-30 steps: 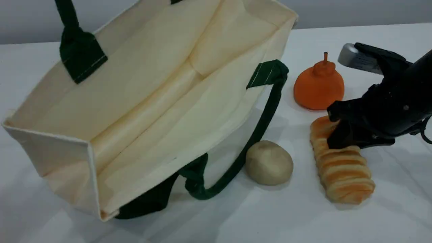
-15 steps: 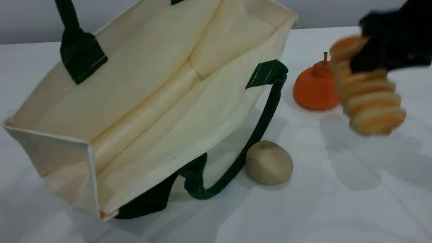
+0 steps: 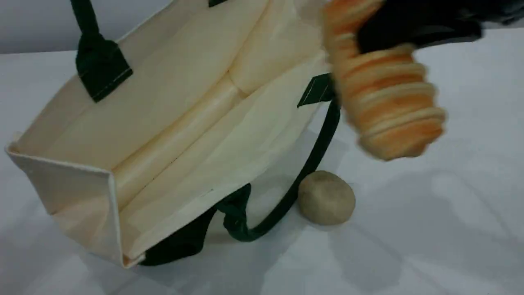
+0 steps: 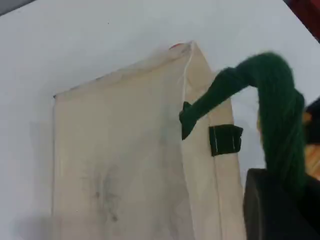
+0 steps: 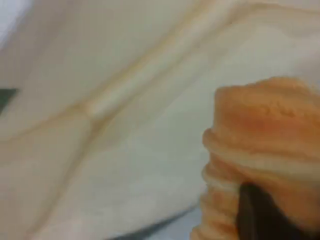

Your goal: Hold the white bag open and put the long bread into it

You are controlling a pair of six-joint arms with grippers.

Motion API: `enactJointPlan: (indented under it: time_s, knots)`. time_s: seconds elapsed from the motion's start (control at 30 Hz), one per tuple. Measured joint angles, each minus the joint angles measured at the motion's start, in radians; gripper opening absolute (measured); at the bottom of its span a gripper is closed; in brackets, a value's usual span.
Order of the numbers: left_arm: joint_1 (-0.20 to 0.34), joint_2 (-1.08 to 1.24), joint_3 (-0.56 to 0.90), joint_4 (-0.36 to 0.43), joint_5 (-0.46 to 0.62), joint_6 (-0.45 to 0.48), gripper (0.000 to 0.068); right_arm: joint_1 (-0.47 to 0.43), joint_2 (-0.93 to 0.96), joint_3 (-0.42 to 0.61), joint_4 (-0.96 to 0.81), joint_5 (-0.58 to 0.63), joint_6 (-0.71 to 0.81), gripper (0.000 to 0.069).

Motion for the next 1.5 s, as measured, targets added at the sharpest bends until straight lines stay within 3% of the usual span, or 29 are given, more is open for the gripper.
enactJointPlan:
  time_s: [0.2,0.37,0.93,1.17,1.3,1.5]
  knots:
    - [0.0,0.0,0.0,-0.061,0.017,0.032,0.0095,0.166,0.009,-0.003,0.102,-0.115,0.0,0.0107]
    - [0.0,-0.001,0.0,-0.079,0.026,0.046,0.0095,0.237,0.059,-0.036,0.162,-0.144,-0.027,0.0106]
    - [0.0,-0.001,0.0,-0.075,0.036,0.045,0.0095,0.248,0.393,-0.291,0.209,-0.199,-0.048,0.0102]
    - [0.0,-0.001,0.0,-0.075,0.034,0.045,0.0095,0.248,0.446,-0.311,0.232,-0.188,-0.115,0.0103]
    - [0.0,-0.001,0.0,-0.075,0.034,0.044,0.0095,0.248,0.445,-0.311,0.274,-0.174,-0.168,0.0197]
    - [0.0,-0.001,0.0,-0.075,0.034,0.046,0.0095,0.248,0.441,-0.311,0.362,-0.091,-0.276,0.0468]
